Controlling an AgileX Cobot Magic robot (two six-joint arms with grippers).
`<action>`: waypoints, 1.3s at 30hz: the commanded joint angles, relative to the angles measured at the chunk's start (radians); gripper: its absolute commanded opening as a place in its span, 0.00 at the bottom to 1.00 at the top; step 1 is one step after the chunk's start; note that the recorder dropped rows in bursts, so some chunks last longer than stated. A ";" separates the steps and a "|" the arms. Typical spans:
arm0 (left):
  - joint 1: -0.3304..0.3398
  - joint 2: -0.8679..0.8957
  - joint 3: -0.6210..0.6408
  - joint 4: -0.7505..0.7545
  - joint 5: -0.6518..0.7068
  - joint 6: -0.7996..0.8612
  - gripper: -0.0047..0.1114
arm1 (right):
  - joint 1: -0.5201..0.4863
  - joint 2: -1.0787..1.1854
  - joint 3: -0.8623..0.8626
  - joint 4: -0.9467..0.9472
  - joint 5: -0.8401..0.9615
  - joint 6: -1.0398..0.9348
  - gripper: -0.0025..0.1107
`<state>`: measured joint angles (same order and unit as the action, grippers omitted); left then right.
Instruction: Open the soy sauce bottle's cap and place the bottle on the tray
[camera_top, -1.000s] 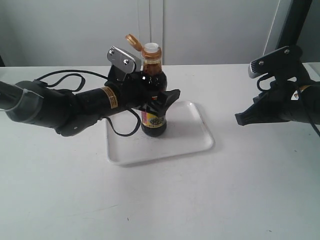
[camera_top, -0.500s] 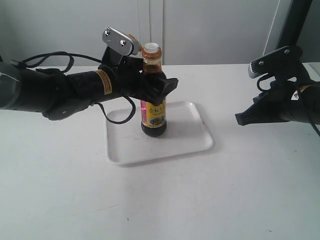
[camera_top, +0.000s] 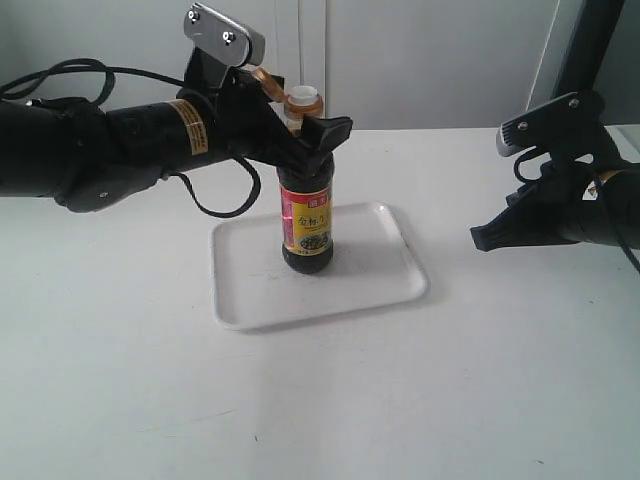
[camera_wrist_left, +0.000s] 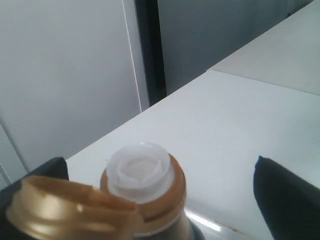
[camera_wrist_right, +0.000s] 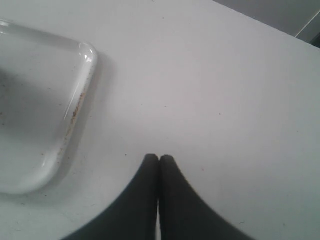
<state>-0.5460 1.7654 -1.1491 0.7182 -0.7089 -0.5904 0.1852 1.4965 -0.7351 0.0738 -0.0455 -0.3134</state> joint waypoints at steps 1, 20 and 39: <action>-0.002 -0.045 0.002 0.008 0.007 -0.005 0.90 | -0.006 0.000 0.004 -0.001 -0.008 0.003 0.02; -0.002 -0.213 0.002 0.146 0.181 -0.146 0.45 | -0.006 0.000 0.004 0.001 -0.012 0.003 0.02; 0.026 -0.405 0.002 0.247 0.864 -0.194 0.04 | -0.006 0.000 0.000 0.001 -0.039 0.003 0.02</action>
<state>-0.5364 1.3853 -1.1491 0.9613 0.0504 -0.7988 0.1852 1.4965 -0.7351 0.0738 -0.0762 -0.3134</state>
